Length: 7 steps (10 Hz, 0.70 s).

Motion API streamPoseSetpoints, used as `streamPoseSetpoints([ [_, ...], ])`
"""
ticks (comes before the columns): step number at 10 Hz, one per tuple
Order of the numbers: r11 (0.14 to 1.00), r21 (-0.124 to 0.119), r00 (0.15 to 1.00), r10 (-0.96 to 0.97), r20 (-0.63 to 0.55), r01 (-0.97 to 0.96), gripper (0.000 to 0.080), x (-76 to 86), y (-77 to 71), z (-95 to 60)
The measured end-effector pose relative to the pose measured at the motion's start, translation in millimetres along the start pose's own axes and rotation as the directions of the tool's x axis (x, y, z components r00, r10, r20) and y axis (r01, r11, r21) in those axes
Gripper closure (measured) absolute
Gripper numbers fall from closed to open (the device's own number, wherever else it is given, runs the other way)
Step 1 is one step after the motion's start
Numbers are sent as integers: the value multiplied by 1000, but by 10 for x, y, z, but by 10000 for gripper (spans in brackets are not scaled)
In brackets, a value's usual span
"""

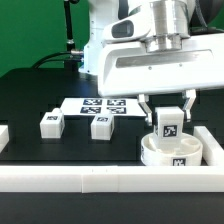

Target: Assemble stool

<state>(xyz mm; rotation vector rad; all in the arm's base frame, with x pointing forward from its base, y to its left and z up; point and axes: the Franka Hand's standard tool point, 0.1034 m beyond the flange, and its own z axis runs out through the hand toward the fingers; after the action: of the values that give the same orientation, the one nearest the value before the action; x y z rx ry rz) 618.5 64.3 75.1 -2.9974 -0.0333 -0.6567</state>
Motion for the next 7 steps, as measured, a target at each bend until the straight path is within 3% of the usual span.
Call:
streamPoseSetpoints([
  [5, 1000, -4, 999, -13, -43, 12, 462, 33, 4, 28],
  [6, 1000, -4, 999, -13, -43, 13, 277, 33, 4, 28],
  [7, 1000, -3, 999, -13, -41, 13, 277, 39, 4, 24],
])
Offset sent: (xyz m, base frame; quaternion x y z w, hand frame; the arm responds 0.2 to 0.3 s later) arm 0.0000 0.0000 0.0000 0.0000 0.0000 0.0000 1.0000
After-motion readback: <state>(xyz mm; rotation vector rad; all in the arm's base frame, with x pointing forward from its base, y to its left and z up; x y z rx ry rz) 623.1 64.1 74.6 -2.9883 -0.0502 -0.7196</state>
